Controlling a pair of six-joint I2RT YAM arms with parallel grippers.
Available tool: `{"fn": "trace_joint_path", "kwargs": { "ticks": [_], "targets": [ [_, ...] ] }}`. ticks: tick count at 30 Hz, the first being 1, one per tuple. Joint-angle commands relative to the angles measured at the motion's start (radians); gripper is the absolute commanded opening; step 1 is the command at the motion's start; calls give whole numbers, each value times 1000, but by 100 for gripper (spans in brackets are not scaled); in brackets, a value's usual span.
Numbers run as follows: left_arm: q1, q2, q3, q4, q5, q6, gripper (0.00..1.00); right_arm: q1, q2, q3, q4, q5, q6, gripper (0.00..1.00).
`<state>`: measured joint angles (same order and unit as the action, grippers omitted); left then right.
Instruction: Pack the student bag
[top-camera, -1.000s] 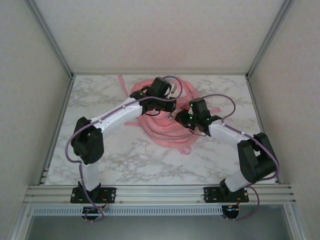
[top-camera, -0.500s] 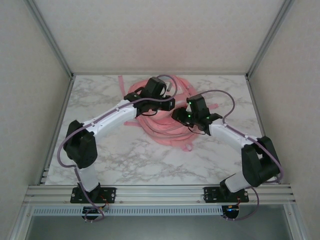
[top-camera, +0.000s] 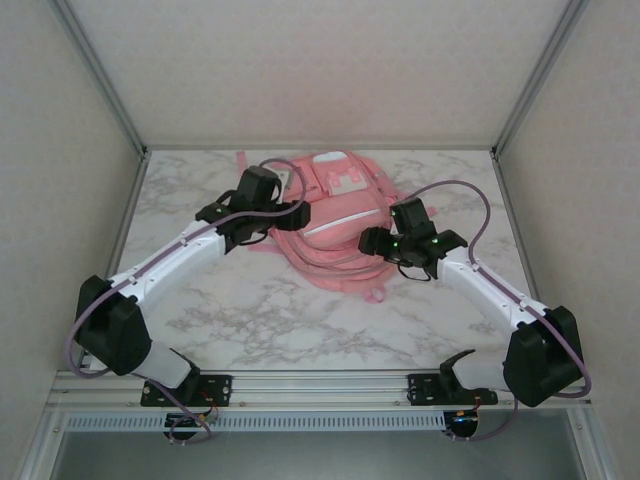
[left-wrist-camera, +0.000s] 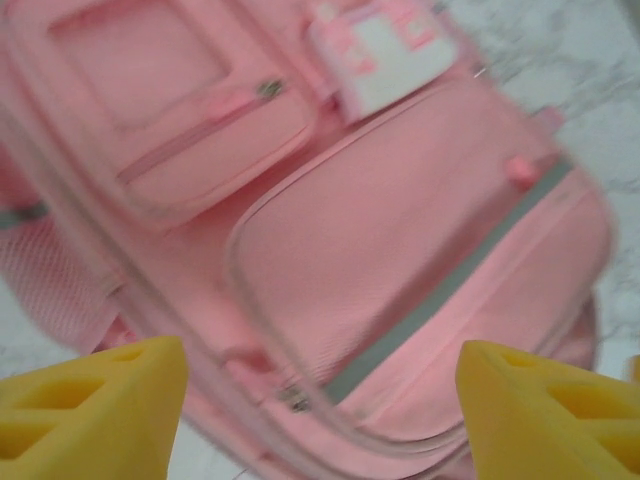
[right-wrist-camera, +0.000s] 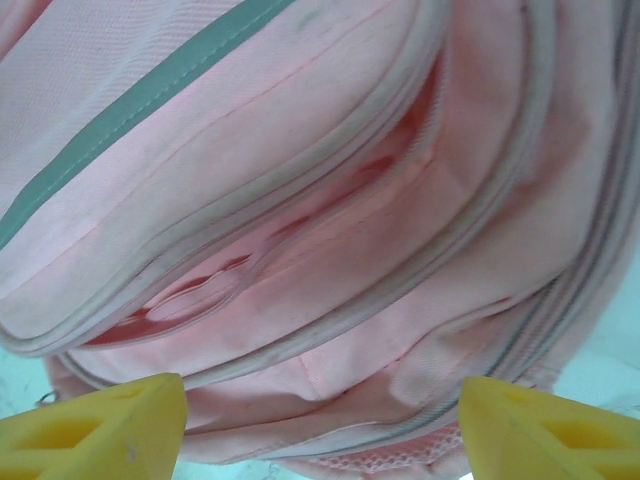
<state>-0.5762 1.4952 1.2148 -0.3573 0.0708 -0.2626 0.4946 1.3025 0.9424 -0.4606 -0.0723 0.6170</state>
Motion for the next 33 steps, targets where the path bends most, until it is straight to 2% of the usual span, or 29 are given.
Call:
{"fn": "trace_joint_path", "kwargs": {
  "ticks": [1,7,13,18,21,26,33],
  "targets": [
    [49,-3,-65,90,90,-8,74,-7,12,-12,17,37,6,77],
    [74,107,-64,199,240,0,75,-8,14,-31,48,23,30,80],
    [79,237,11,159,330,1,73,-8,-19,-43,37,48,31,80],
    [71,265,22,89,357,-42,69,-10,-33,-44,35,55,28,80],
    [33,228,-3,23,357,-89,68,-12,-34,-48,33,58,31,80],
    [-98,194,-32,-39,356,-151,68,-13,-19,-40,31,58,35,80],
    [-203,218,-8,-27,370,-253,67,-14,-27,-36,23,38,44,80]
  ]
}}
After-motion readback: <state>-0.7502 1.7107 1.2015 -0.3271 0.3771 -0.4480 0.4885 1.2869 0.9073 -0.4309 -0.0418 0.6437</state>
